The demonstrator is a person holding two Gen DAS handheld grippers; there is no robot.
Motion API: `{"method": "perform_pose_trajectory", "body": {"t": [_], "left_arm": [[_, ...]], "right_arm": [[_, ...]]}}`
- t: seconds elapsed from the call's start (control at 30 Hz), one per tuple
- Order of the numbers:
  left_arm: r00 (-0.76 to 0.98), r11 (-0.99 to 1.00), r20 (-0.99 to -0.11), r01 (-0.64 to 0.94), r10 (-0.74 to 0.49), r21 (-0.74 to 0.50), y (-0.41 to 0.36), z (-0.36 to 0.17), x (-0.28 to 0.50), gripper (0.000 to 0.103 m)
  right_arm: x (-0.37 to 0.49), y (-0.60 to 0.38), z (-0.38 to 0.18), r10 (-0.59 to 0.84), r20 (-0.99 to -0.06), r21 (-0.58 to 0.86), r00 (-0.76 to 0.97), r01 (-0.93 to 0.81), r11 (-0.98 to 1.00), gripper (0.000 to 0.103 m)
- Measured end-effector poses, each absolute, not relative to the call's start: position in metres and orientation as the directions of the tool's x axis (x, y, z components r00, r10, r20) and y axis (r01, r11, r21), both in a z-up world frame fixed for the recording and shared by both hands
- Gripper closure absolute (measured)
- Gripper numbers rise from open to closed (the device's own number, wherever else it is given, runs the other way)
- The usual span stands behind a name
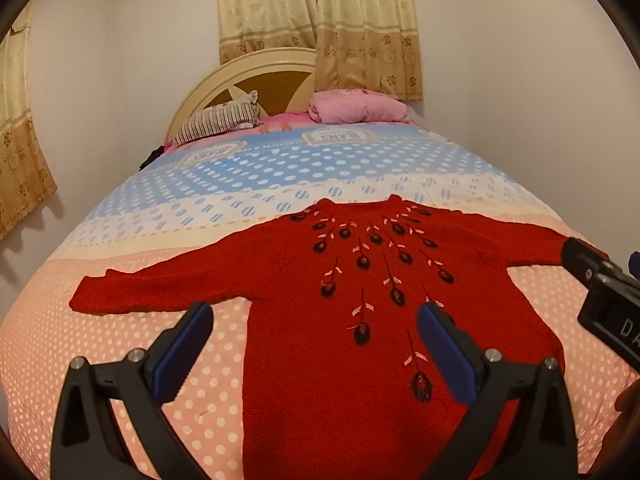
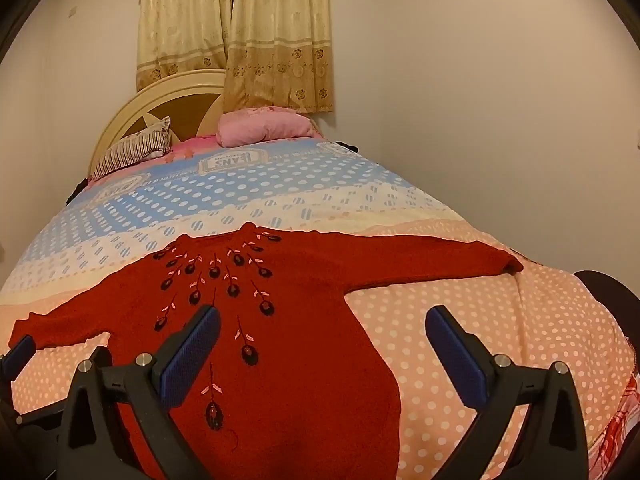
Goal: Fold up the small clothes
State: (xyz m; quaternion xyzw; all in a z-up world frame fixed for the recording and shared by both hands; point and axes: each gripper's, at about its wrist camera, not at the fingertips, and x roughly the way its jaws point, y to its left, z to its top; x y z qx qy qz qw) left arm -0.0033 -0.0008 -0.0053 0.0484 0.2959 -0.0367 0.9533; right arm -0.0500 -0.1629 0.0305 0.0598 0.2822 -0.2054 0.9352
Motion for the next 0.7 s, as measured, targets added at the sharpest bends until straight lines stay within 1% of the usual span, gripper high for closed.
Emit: {"method": "perform_pose_trajectory", "body": {"t": [0.7], "left_arm": [[0.795, 0.994, -0.605, 0.094, -0.043, 0.054, 0.003, -0.014, 0.002, 0.000]], "right_arm": [[-0.051, -0.151, 0.027, -0.328, -0.567, -0.008, 0.756, 0.394, 0.919, 0.001]]}}
